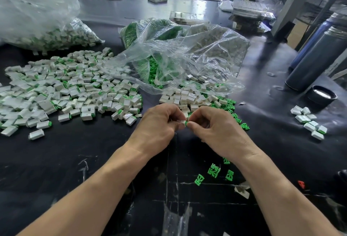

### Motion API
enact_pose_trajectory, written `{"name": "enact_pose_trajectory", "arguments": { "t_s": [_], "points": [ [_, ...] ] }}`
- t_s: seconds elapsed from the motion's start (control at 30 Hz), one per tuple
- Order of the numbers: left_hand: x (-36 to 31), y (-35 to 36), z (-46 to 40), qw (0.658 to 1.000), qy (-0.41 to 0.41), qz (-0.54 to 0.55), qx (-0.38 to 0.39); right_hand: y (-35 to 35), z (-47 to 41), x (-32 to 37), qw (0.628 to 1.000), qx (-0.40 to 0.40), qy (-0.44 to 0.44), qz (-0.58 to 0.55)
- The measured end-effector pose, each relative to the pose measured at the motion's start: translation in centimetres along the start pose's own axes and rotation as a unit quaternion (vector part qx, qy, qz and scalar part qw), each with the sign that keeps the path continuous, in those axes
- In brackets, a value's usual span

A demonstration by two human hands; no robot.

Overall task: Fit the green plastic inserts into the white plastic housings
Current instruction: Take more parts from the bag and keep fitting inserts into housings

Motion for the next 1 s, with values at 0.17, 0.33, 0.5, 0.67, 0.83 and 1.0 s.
{"name": "enact_pose_trajectory", "arguments": {
  "t_s": [0.17,0.33,0.5,0.67,0.83,1.0],
  "points": [
    [0.2,0.2,-0.1,0.998,-0.017,0.062,-0.001,0.0,0.0,0.2,0.999,-0.045,0.004,-0.018],
    [0.2,0.0,-0.1,0.991,-0.025,0.131,-0.013,-0.1,0.0,0.2,0.997,-0.066,0.004,-0.048],
    [0.4,-0.1,0.0,0.985,-0.036,0.168,-0.013,0.0,0.2,0.3,0.993,-0.084,0.007,-0.085],
    [0.8,-0.2,0.1,0.980,-0.047,0.191,-0.025,0.2,0.2,0.4,0.992,-0.101,0.007,-0.079],
    [1.2,0.0,-0.1,0.978,-0.058,0.201,-0.019,0.8,0.0,-0.2,0.992,-0.081,0.023,-0.099],
    [1.8,0.2,-0.3,0.971,-0.067,0.228,-0.016,1.2,-0.1,-0.6,0.986,-0.072,0.031,-0.144]
  ]
}}
Point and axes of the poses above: each hand's wrist, its own z-axis away from the middle knuckle, its own y-axis out of the palm, x = y × z, the point moved 9 cm from there along -z, towards the middle knuckle, and after that the axes turned 15 degrees about z, right-handed, at the moved point
